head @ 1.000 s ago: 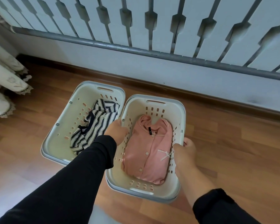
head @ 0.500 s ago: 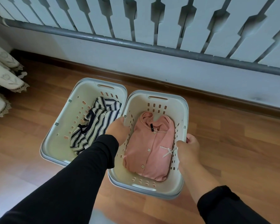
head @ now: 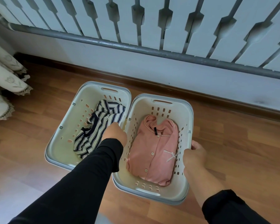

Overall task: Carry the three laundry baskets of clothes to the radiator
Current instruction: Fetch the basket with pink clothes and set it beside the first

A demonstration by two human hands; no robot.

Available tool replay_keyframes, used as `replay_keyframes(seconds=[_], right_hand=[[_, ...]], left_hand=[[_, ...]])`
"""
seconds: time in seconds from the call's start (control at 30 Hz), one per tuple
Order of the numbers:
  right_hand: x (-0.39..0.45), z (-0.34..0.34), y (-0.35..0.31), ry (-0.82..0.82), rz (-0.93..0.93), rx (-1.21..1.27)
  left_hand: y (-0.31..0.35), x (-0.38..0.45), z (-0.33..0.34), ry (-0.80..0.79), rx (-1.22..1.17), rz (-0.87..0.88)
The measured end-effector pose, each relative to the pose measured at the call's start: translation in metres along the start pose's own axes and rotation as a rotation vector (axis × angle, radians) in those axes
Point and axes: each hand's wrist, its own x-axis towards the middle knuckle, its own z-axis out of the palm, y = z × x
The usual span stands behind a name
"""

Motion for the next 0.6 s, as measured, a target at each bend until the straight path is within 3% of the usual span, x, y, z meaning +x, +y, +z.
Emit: replay_keyframes(seconds=[0.1,0.6], right_hand=[[0.0,0.001,0.001,0.003,0.023,0.026],[-0.004,0.001,-0.003,-0.012,-0.017,0.03]], left_hand=[[-0.003,-0.001,0.005,-0.052,0.073,0.005],[-0.005,-0.004,0.016,0.015,0.153,0.011]])
